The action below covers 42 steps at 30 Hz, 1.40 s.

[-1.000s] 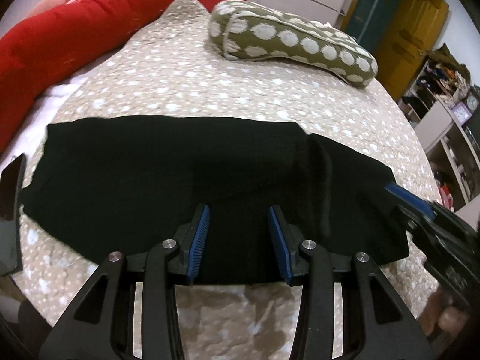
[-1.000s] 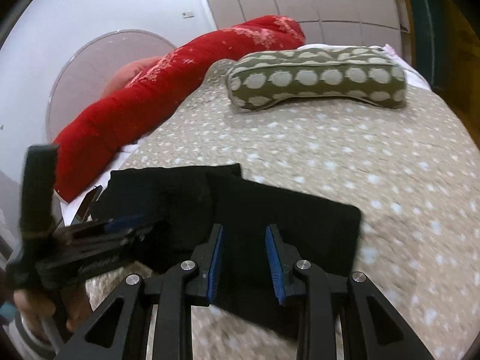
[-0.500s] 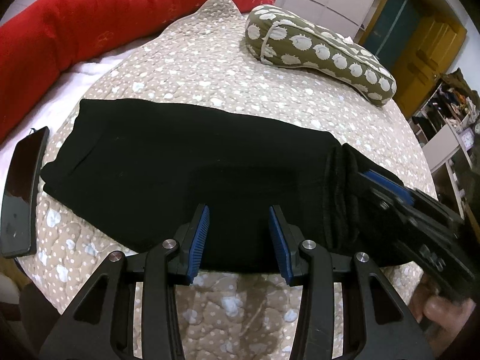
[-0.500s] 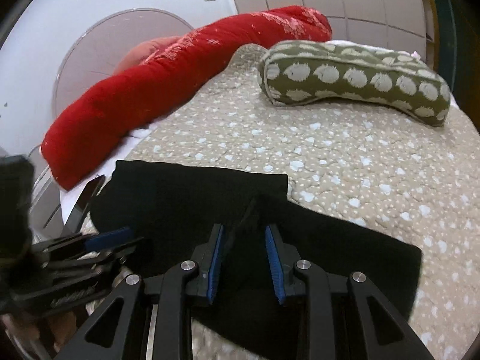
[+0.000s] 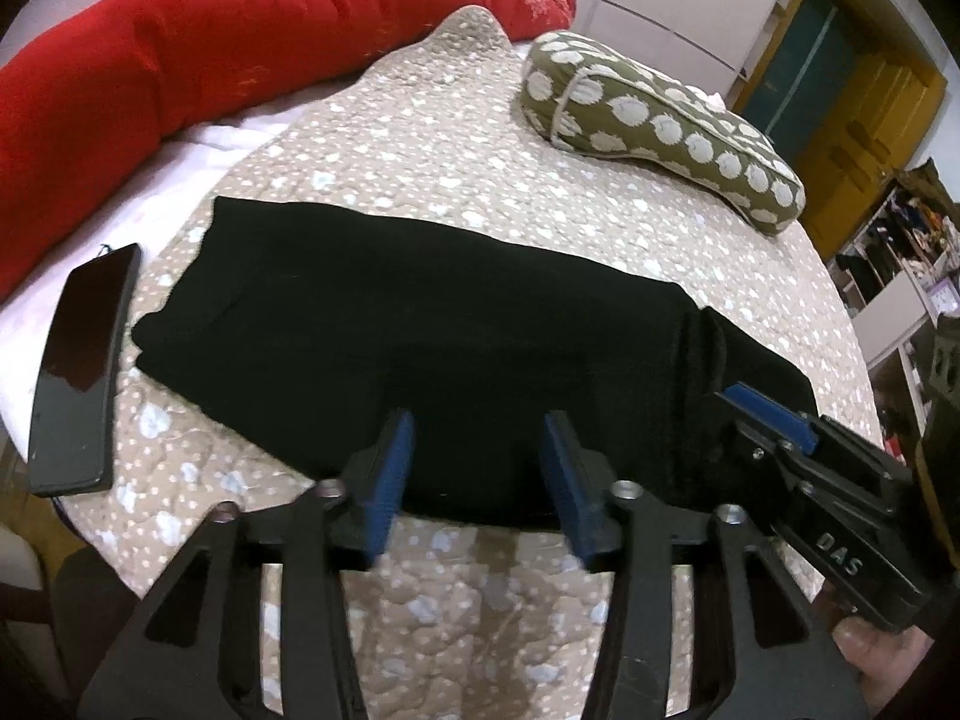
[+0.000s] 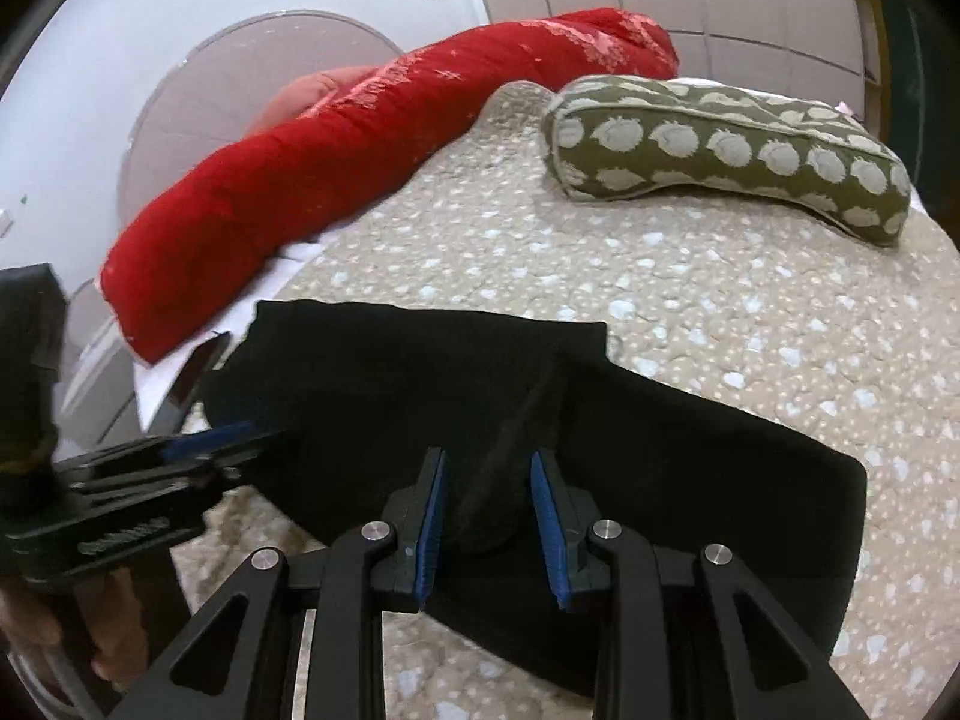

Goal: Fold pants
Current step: 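Grasp the folded black pants with the left gripper and lift them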

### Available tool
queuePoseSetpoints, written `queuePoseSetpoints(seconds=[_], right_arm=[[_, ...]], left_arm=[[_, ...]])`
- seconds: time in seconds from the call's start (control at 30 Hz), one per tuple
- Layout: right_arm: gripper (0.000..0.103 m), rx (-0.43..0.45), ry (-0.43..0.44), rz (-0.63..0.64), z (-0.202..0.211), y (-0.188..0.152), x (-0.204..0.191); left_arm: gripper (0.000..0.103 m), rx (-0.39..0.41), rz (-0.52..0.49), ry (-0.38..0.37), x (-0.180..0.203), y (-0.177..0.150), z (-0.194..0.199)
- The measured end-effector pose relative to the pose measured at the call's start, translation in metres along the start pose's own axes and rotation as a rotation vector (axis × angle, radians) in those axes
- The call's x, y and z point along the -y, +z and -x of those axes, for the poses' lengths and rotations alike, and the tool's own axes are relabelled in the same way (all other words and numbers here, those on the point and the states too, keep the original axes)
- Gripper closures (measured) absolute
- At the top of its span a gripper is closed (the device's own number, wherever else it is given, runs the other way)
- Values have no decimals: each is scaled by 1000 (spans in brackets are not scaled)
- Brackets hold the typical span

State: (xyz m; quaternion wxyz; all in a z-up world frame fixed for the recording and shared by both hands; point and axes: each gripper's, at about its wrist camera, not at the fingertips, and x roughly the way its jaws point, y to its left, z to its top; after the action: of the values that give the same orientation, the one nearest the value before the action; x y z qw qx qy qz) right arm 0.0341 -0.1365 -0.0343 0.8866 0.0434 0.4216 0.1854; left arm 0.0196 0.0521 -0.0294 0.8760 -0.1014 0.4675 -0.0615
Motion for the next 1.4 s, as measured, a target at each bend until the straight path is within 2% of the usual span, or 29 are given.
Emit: queuePoseSetpoints(seconds=[0.07,0.2,0.33,0.7,0.73,0.8,0.83,1.03,1.4], right_arm=[[76,-24,9,-18,-9,-3,2],[72,-30,-16,30,-14,-1,-7],[70,-17,39,22,-11,9,-10],[70,-28,80,48,-30,23,-30],[69,-31,84,58,-32,25,-33],[68,-34,89,87,-37,30,-41],[66,-31,91,100,-39,32,-44],[57,-52,128,162,-64,58,-65],[56,-130,192,356,-129,107,-118]], left_arm=[[43,7,16,-8,-5,0,3],[43,7,30,6,-13,0,6],[43,8,53,6,-21,0,8],[43,-1,127,0,-45,-4,11],[42,-3,143,-3,-49,-5,12],[31,6,191,-9,-62,-8,15],[30,13,210,-12,-67,-10,17],[29,29,308,-17,-88,-17,16],[29,42,410,-33,-101,-8,-3]])
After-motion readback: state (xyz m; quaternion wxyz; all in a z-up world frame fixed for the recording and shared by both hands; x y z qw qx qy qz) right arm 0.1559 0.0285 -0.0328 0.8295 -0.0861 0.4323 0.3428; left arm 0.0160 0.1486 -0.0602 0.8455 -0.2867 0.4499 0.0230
